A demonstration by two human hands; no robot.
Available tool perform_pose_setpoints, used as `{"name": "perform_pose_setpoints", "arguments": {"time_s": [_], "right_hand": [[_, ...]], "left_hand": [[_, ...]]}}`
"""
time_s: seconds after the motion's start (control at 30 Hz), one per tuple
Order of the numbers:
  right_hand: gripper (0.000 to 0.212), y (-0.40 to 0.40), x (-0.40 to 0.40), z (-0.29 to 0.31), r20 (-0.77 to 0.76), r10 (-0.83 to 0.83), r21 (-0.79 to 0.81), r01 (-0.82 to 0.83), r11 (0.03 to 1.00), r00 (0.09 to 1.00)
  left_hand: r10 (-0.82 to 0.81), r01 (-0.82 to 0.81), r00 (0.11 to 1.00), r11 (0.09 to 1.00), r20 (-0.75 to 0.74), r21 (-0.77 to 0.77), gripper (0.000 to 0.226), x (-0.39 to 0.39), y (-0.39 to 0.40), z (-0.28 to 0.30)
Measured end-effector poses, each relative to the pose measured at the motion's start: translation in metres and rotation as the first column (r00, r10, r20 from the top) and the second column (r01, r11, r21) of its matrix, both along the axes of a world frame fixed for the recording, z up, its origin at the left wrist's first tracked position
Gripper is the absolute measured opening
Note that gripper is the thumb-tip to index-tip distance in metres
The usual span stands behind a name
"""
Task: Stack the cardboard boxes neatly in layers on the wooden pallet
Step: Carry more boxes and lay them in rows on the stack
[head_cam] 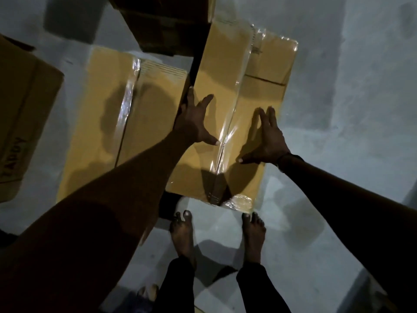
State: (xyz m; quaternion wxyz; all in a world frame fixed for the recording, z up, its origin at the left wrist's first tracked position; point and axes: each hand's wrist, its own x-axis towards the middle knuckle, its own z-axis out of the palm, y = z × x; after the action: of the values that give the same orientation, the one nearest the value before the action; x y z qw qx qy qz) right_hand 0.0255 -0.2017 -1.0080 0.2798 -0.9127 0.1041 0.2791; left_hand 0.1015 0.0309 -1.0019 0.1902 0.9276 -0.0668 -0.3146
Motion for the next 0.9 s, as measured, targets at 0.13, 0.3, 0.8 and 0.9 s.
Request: {"name": "perform_pose_setpoints", "arguments": {"time_s": [0.13, 0.3, 0.8, 0.9], "right_hand": [[0.163, 0.012, 0.001, -0.007, -0.014, -0.005, -0.065, 0.004, 0.998, 1.0], [0.161, 0.015, 0.002, -0.001, -0.047, -0.056, -0.066, 0.053, 0.996, 0.997], [0.162, -0.037, -0.072, 0.208, -0.067, -0.063, 0.003, 0.064, 0.998, 0.996], [0.158, -0.05, -0.081, 0.273, -0.022, -0.095, 0.0, 0.095, 0.995, 0.995]], "left_hand": [[0.011, -0.01, 1.0, 0.999, -0.021, 0.045, 0.141, 0.001, -0.005, -0.005], [0.034, -0.031, 0.999, 0.997, -0.042, 0.076, 0.14, -0.004, -0.015, 0.008], [0.078, -0.078, 0.997, 0.997, -0.012, 0.019, 0.14, -0.087, -0.063, 0.202], [0.066, -0.066, 0.998, 0.998, -0.012, 0.003, 0.138, -0.095, -0.074, 0.274]]}}
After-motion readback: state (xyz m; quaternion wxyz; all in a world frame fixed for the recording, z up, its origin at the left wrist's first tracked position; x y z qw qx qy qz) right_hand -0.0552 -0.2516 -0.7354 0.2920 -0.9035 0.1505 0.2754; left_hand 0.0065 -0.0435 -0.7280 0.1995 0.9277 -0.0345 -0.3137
